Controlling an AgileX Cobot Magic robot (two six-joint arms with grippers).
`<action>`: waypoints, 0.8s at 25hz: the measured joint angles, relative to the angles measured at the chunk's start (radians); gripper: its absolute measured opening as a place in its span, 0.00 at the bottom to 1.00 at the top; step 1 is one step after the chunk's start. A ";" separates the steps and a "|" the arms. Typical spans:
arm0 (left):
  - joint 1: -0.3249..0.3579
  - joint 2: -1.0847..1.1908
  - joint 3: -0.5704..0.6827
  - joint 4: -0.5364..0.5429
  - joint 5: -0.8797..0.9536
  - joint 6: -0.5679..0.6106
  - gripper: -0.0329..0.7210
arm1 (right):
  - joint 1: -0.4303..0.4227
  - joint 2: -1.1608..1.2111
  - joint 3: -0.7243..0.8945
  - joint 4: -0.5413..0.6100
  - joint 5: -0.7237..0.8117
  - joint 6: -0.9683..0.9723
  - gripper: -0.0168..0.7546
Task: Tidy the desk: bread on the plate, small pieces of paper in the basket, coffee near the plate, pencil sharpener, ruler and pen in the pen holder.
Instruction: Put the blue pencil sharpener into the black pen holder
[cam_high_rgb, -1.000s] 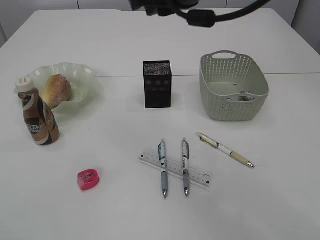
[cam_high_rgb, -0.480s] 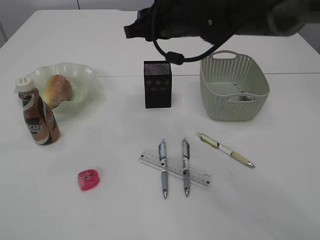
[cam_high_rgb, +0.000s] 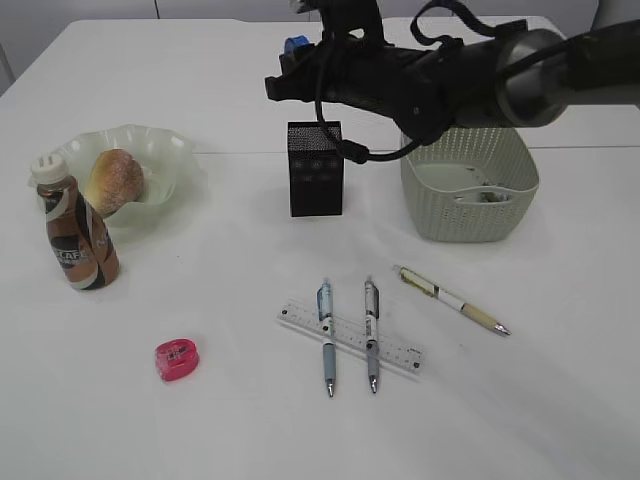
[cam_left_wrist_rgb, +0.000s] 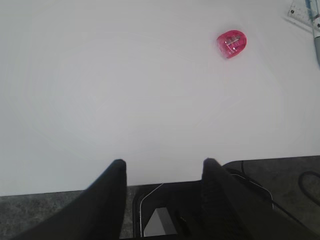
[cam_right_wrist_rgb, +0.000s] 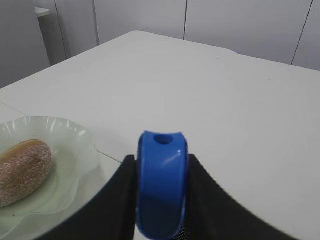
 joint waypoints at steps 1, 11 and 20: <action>0.000 0.000 0.000 0.000 0.000 0.000 0.52 | -0.002 0.009 0.000 0.000 -0.010 0.000 0.26; 0.000 0.000 0.000 0.000 0.000 0.000 0.52 | -0.020 0.090 -0.010 0.002 -0.060 0.000 0.26; 0.000 0.000 0.000 0.000 0.000 0.000 0.52 | -0.050 0.127 -0.030 0.038 -0.069 0.000 0.26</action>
